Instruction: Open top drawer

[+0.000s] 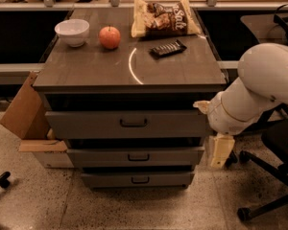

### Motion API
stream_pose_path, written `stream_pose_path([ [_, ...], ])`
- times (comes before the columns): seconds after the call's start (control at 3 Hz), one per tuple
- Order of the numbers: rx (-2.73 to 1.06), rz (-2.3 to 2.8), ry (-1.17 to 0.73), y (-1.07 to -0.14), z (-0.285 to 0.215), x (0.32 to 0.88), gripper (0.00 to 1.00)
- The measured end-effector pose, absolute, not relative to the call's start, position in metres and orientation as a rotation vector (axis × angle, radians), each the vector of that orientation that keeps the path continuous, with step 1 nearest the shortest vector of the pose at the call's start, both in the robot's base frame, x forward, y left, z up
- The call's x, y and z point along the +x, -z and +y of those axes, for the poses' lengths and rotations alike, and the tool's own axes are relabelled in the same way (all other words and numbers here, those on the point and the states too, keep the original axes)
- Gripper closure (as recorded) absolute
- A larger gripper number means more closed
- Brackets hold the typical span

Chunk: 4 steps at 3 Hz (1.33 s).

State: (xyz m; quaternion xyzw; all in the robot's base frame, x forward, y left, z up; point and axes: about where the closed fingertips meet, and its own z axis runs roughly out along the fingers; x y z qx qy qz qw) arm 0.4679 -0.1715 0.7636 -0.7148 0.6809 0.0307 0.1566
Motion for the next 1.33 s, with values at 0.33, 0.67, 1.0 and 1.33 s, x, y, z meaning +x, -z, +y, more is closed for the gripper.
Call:
stream_pose_path([
  [0.33, -2.049, 1.850, -0.116, -0.745, -0.160, 0.490, 0.00],
  [0.67, -2.049, 1.798, -0.126, -0.729, -0.148, 0.512, 0.00],
  [1.0, -2.051, 1.785, -0.152, -0.710, -0.138, 0.533, 0.00],
  [1.33, -2.050, 1.801, -0.161, -0.691, -0.131, 0.549, 0.00],
])
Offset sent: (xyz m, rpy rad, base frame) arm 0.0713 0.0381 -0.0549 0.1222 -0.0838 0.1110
